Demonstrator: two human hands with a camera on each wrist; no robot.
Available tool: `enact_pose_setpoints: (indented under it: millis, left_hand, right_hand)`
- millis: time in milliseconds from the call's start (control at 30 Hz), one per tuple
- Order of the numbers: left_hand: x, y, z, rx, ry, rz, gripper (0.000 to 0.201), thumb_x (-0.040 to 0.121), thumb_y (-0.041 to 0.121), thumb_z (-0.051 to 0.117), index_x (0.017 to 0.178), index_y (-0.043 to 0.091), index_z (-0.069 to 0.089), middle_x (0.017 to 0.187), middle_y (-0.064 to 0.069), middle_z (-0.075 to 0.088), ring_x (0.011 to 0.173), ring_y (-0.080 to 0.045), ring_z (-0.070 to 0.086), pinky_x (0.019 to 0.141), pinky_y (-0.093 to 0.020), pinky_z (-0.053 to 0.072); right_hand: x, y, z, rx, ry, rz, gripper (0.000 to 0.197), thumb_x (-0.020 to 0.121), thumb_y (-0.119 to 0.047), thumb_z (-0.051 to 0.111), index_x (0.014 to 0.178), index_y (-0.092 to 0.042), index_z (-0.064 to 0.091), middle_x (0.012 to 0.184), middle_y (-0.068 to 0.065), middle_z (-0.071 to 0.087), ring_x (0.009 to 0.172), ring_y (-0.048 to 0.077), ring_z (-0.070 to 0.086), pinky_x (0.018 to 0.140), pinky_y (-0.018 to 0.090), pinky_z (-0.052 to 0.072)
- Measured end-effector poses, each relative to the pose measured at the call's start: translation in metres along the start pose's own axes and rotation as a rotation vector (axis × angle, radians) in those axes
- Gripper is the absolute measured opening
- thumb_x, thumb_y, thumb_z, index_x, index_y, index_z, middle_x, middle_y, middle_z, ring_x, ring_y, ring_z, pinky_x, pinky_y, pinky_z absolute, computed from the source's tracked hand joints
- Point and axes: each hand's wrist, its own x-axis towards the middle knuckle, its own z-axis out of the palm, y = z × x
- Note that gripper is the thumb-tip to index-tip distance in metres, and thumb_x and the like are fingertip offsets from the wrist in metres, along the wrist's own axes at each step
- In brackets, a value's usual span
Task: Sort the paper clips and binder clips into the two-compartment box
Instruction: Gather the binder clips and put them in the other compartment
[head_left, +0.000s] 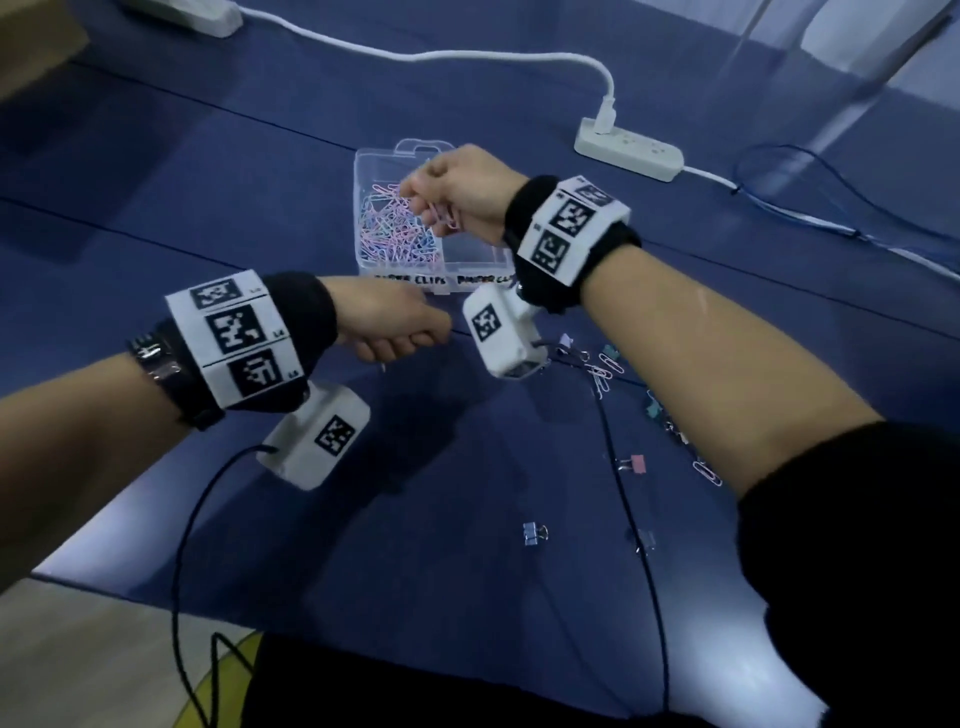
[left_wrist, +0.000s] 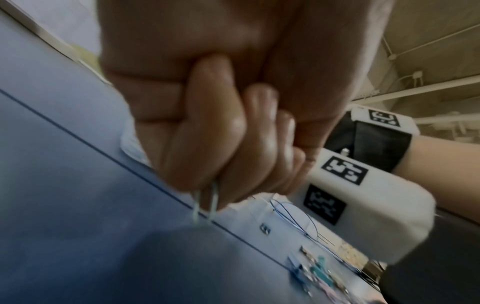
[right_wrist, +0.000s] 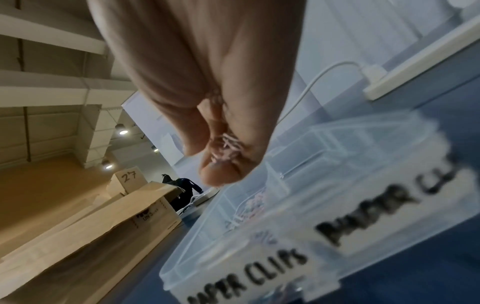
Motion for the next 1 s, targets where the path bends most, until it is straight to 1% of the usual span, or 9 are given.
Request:
enact_pose_setpoints:
  millis: [267, 333, 400, 567, 667, 767, 867, 933, 1000]
  left_hand:
    - [0.003, 0.003, -0.049, -0.591, 0.465, 0.225, 0.038, 0.093, 0.018, 0.037, 0.055, 0.018, 0.032, 0.029, 0.012, 0.028, 0.027, -0.004, 0.022, 0.031, -0.008, 0.015]
    - [0.009, 0.008, -0.057, -0.785, 0.525, 0.286, 0.038, 0.094, 0.017, 0.036, 0.056, 0.017, 0.035, 0.031, 0.009, 0.033, 0.029, -0.006, 0.029, 0.033, -0.010, 0.022]
    - [0.015, 0.012, -0.060, -0.916, 0.589, 0.294, 0.039, 0.095, 0.018, 0.036, 0.056, 0.016, 0.037, 0.032, 0.008, 0.037, 0.031, -0.008, 0.033, 0.037, -0.012, 0.028]
    - [0.026, 0.020, -0.057, -1.070, 0.667, 0.289, 0.041, 0.096, 0.022, 0.036, 0.056, 0.016, 0.036, 0.036, 0.006, 0.039, 0.037, -0.010, 0.034, 0.041, -0.012, 0.030]
    - [0.030, 0.024, -0.052, -1.078, 0.683, 0.302, 0.040, 0.096, 0.021, 0.035, 0.056, 0.016, 0.036, 0.050, 0.002, 0.036, 0.042, -0.012, 0.032, 0.045, -0.016, 0.030]
    - [0.032, 0.027, -0.047, -1.035, 0.656, 0.333, 0.041, 0.097, 0.021, 0.034, 0.057, 0.016, 0.037, 0.047, 0.003, 0.042, 0.044, -0.012, 0.036, 0.046, -0.017, 0.036]
    - [0.034, 0.032, -0.040, -0.817, 0.658, 0.362, 0.036, 0.098, 0.018, 0.031, 0.063, 0.014, 0.041, 0.057, 0.000, 0.057, 0.055, -0.013, 0.049, 0.047, -0.014, 0.044]
    - [0.038, 0.034, -0.035, -0.653, 0.669, 0.381, 0.030, 0.097, 0.014, 0.031, 0.069, 0.016, 0.042, 0.070, -0.003, 0.058, 0.064, -0.014, 0.055, 0.058, -0.013, 0.050]
    - [0.042, 0.035, -0.029, -0.469, 0.704, 0.384, 0.024, 0.092, 0.012, 0.035, 0.072, 0.022, 0.041, 0.073, 0.002, 0.057, 0.073, -0.016, 0.056, 0.072, -0.023, 0.050]
  right_hand:
    - [0.013, 0.006, 0.019, 0.141, 0.008, -0.030, 0.038, 0.102, -0.024, 0.023, 0.126, -0.001, 0.040, 0.087, 0.005, 0.059, 0.074, 0.005, 0.052, 0.078, 0.023, 0.041]
    - [0.014, 0.011, 0.017, 0.195, -0.036, -0.031, 0.047, 0.102, -0.030, 0.022, 0.140, -0.003, 0.028, 0.121, 0.016, 0.060, 0.105, 0.011, 0.054, 0.114, 0.040, 0.025]
    - [0.013, 0.014, 0.016, 0.186, -0.067, -0.054, 0.053, 0.101, -0.034, 0.021, 0.147, -0.009, 0.014, 0.136, 0.017, 0.051, 0.128, 0.019, 0.046, 0.119, 0.045, 0.009]
    - [0.006, 0.020, 0.011, 0.168, -0.164, -0.119, 0.054, 0.101, -0.037, 0.015, 0.148, -0.021, -0.006, 0.159, 0.008, 0.005, 0.147, 0.020, 0.008, 0.121, 0.042, 0.003]
    - [-0.009, 0.018, 0.000, 0.185, -0.131, -0.183, 0.053, 0.100, -0.038, 0.010, 0.148, -0.023, -0.007, 0.159, 0.003, -0.003, 0.147, 0.020, 0.002, 0.119, 0.044, 0.003]
    - [-0.032, 0.020, -0.021, 0.230, 0.059, -0.195, 0.053, 0.100, -0.040, 0.013, 0.148, -0.018, 0.013, 0.158, 0.004, 0.015, 0.143, 0.022, 0.021, 0.116, 0.041, 0.016]
    - [-0.064, 0.032, -0.050, 0.086, 0.213, -0.139, 0.024, 0.100, -0.028, 0.033, 0.116, -0.023, 0.051, 0.121, 0.001, 0.058, 0.100, 0.012, 0.056, 0.086, 0.025, 0.043]
    - [-0.086, 0.047, -0.068, -0.191, 0.209, -0.112, 0.016, 0.095, -0.011, 0.043, 0.095, -0.020, 0.056, 0.088, -0.006, 0.061, 0.066, -0.005, 0.056, 0.063, 0.012, 0.040]
    - [-0.107, 0.066, -0.081, -0.524, 0.158, -0.021, 0.013, 0.088, -0.003, 0.052, 0.095, -0.008, 0.062, 0.078, -0.004, 0.059, 0.058, -0.006, 0.052, 0.056, 0.005, 0.036]
